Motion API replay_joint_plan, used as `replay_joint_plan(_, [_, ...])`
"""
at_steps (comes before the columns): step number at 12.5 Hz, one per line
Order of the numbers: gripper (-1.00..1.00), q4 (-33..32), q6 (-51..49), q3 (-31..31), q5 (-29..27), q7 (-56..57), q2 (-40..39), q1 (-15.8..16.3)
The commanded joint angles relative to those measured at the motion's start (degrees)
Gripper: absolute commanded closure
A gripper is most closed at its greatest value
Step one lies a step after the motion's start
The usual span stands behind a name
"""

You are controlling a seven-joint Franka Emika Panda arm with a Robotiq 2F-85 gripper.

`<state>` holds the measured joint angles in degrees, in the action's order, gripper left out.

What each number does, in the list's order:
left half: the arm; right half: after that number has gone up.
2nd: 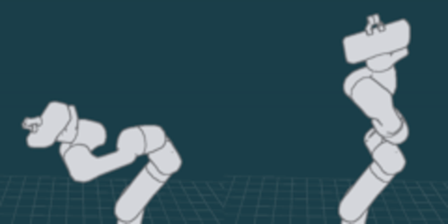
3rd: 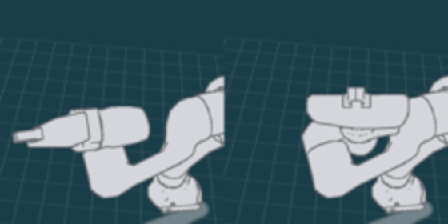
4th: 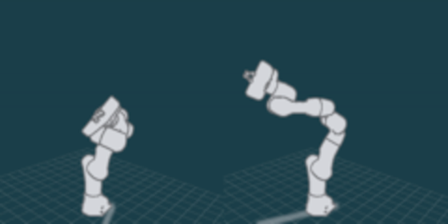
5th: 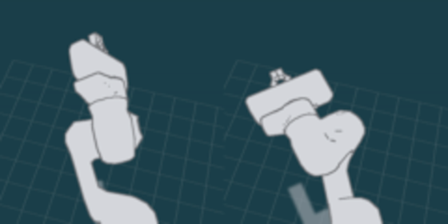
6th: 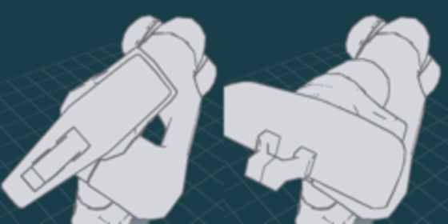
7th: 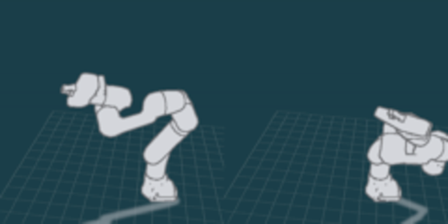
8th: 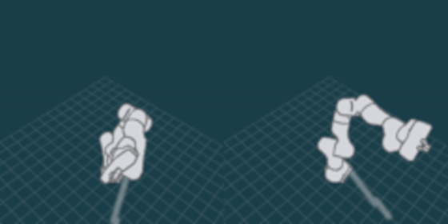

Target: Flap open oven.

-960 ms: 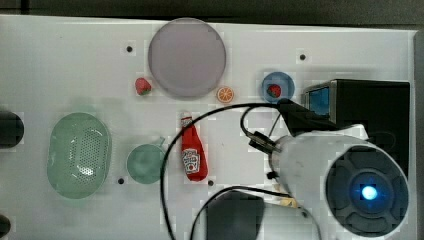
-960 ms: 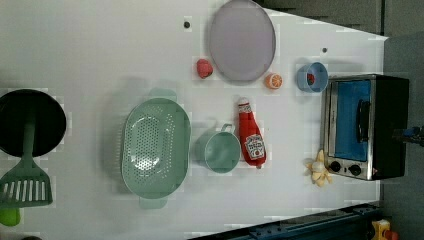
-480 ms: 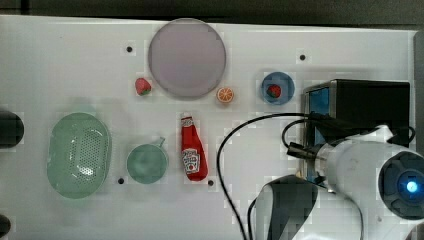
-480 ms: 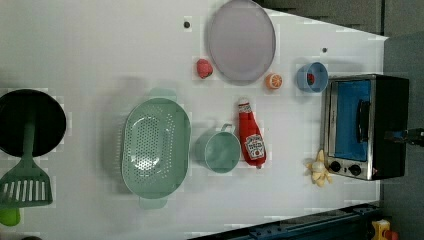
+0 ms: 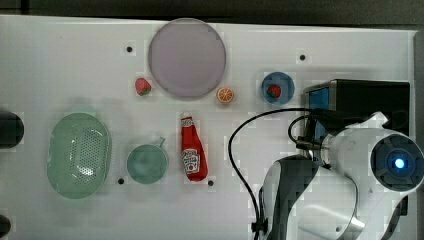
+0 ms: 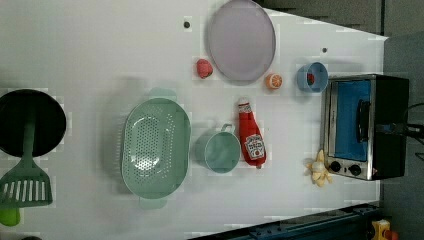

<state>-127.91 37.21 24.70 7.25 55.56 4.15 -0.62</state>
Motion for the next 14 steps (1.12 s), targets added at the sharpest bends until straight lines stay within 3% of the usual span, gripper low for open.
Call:
replay_joint_plan(1, [0.65,0.8,3.0,2.5,0.0,3.7,-1.9,-0.2])
replay_joint_plan(9, [0.65,0.7,10.0,3.0,-0.1,3.7,-11.6,-0.2])
replay_joint_plan(14, [0.65,0.7,10.7,1.8,0.0,3.7,-13.4,0.3])
